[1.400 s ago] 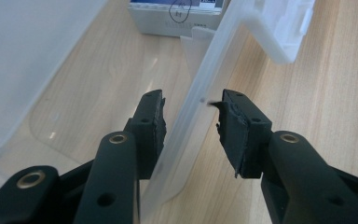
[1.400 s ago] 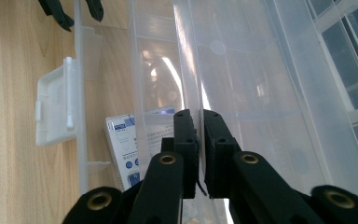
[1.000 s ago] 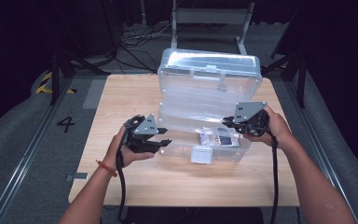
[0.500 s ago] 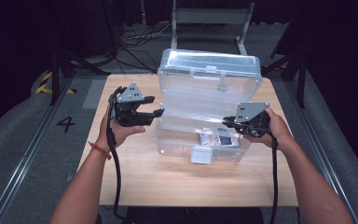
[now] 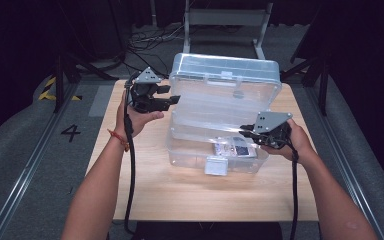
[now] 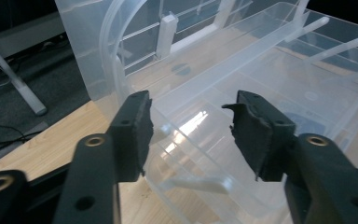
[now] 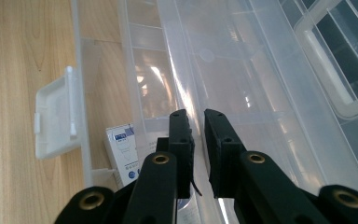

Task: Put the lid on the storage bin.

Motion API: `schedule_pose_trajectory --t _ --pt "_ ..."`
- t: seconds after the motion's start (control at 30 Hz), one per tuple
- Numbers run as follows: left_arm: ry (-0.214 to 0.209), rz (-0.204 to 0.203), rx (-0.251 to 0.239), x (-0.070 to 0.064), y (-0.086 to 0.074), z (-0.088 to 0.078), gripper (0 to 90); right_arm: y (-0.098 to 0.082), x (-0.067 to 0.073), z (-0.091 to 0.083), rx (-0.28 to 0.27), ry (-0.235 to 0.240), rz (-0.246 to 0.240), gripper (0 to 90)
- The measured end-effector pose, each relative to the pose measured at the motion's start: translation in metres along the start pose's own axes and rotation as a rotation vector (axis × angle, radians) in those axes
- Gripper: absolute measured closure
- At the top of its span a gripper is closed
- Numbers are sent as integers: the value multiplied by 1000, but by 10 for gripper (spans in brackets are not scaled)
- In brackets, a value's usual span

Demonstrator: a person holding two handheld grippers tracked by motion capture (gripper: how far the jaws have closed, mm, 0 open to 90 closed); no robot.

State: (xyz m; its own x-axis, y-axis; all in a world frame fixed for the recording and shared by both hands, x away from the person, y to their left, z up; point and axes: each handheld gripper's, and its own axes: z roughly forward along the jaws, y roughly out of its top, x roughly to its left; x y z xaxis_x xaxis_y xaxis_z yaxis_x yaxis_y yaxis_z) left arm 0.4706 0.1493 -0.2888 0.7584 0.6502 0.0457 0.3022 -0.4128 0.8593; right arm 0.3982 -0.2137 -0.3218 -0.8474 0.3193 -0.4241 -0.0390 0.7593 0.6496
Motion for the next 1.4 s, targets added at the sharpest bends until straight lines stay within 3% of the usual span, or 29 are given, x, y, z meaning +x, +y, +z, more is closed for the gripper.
schedule_pose_trajectory --t 0.13,0.2,0.27,0.43,0.67,0.97,1.07,1.4 --pt "21 -24 12 4 -1 5 539 -2 4 0 -8 -13 11 810" --pt "4 -23 11 6 -1 7 577 -3 6 -1 -7 -20 13 806" --pt "21 -16 16 4 0 7 616 -4 8 -1 -15 -30 17 800" --pt "-10 -12 -21 3 0 5 714 -7 12 -3 -25 -48 31 797" --pt "-30 17 -6 0 -6 0 787 -15 22 -8 -46 -81 36 790" --pt "-50 55 15 -6 -14 -3 824 -28 30 -30 -108 -105 92 783" --pt "-60 62 13 -8 -17 -3 838 -34 31 -40 -140 -89 120 786" --pt "-86 80 24 -14 -30 -5 887 -57 37 -59 -174 -101 202 742"
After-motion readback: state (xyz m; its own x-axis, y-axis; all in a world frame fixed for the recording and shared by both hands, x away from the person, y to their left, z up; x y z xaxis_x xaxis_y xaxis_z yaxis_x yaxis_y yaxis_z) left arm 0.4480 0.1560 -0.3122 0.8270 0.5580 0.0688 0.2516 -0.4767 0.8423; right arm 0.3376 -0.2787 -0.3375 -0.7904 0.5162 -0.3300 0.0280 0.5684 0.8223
